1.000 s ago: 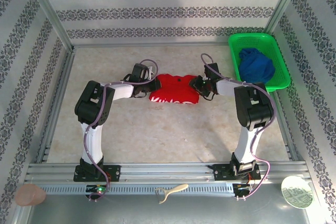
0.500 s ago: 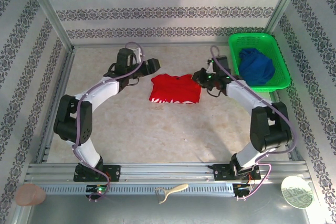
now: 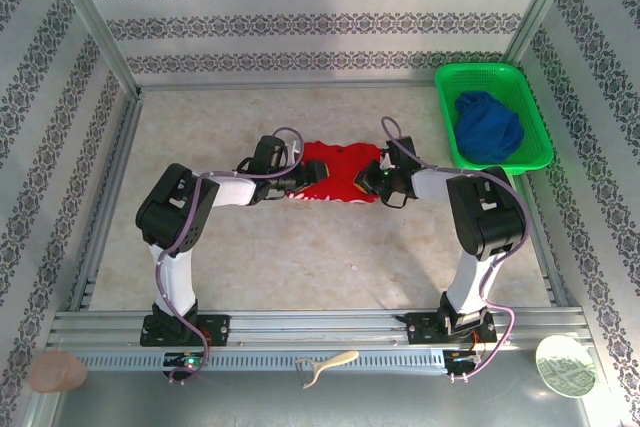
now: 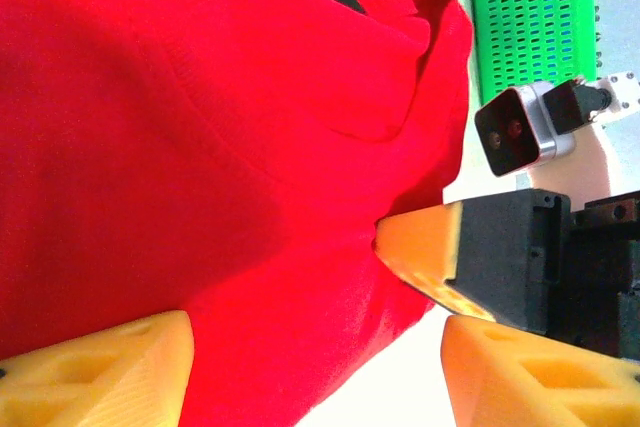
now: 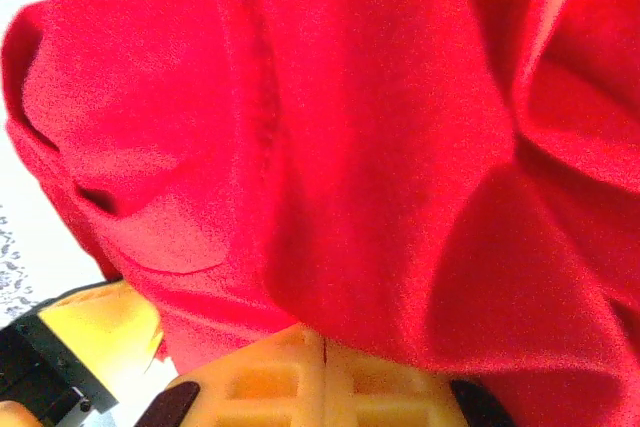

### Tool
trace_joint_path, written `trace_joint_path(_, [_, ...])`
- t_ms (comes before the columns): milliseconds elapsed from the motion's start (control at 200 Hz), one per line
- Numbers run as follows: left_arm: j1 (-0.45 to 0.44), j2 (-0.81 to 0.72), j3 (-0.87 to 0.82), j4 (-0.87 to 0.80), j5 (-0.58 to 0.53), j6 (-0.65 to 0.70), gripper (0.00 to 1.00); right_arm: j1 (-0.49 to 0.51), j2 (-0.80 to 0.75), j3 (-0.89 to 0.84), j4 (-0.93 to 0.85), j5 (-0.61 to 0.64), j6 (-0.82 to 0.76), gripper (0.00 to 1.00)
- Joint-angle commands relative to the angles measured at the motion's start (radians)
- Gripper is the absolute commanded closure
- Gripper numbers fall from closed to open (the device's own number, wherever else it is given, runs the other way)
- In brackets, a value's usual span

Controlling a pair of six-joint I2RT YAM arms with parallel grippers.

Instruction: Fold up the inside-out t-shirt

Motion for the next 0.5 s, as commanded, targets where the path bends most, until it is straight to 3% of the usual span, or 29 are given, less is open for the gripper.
trace_joint_path(0, [0.021,-0.100,0.064,-0.057,0.007,0.011,0.32,-0.047,-0.096,0.034,-0.009,-0.043,-0.013,0.93])
trace_joint_path(170, [0.076,-0.066,0.144,-0.057,0.033,0.002,0.31,-0.086,-0.057,0.143,-0.022,-0.070,-0.014,0.92])
trace_joint_path(495, [0.142,0.188,0.351,-0.104,0.075,0.032,0.31,-0.094,0.183,0.265,0.053,-0.004,0.053,0.93])
